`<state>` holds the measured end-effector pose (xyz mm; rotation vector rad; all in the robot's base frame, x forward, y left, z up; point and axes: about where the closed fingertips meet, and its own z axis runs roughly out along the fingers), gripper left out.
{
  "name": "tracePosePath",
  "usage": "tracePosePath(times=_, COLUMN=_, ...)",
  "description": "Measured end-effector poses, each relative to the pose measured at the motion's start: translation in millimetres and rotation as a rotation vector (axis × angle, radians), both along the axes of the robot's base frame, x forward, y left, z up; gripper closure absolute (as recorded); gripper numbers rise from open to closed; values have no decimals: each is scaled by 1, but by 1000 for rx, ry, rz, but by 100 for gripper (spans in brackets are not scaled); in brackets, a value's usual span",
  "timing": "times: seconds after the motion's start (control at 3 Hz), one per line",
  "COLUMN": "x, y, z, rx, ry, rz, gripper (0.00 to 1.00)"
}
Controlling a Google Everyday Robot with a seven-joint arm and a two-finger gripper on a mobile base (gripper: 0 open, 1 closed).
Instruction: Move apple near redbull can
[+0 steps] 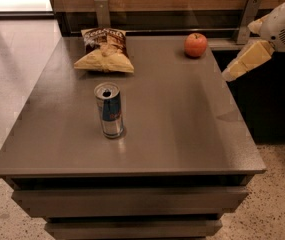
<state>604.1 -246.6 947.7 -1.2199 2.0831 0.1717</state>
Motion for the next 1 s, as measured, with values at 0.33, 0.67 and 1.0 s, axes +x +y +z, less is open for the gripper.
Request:
tracePosePath(times=0.33, x=79, y=13, z=-42, rx=87, ry=17, rz=-21, gripper=0)
tracePosePath(times=0.67, x=79, y=13, z=-42, rx=87, ry=18, rz=-21, gripper=0)
tracePosePath(times=1.0, x=95, y=22, z=-54, rx=103, ry=4, rz=-12, gripper=0)
